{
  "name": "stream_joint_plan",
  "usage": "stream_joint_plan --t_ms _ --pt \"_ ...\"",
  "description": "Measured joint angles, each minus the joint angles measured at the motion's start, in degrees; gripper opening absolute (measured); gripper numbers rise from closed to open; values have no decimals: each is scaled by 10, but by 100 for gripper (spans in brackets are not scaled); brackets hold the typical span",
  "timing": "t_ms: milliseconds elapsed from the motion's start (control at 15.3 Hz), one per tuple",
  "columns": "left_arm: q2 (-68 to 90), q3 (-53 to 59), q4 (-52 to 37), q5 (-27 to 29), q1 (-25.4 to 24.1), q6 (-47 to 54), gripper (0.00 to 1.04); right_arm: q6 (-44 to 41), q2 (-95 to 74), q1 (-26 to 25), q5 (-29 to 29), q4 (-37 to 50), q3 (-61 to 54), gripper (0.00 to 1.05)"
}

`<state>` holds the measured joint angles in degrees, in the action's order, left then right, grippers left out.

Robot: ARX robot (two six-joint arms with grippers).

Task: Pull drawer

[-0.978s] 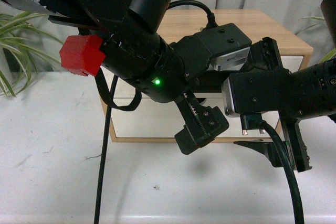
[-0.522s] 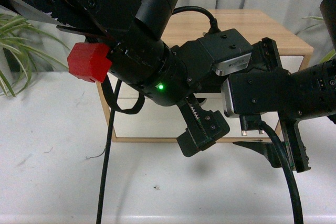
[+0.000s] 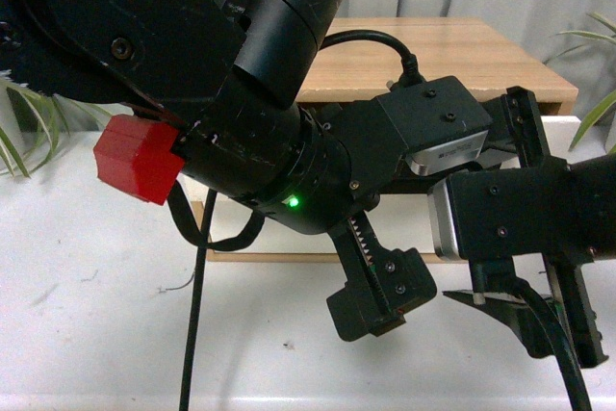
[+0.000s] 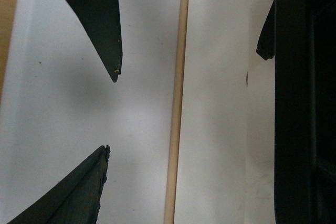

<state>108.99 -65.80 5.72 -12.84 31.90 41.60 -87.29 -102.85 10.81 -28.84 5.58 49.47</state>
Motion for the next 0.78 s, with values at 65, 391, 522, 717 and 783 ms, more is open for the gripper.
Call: stream_joint_plan --t_ms 65,391,522,717,783 --pt "-9 13 -2 -3 2 -2 98 -2 9 0 -1 3 -13 98" --pt "-46 63 -18 -3 17 -20 98 -4 54 2 -1 29 -76 98" --pt "-69 94 -28 -4 31 -40 98 3 99 8 8 31 -121 98" --pt "-92 123 -35 -3 45 -52 98 8 152 8 13 2 -156 98" --pt "-97 132 -39 -3 47 -54 98 10 169 9 14 -9 -164 98"
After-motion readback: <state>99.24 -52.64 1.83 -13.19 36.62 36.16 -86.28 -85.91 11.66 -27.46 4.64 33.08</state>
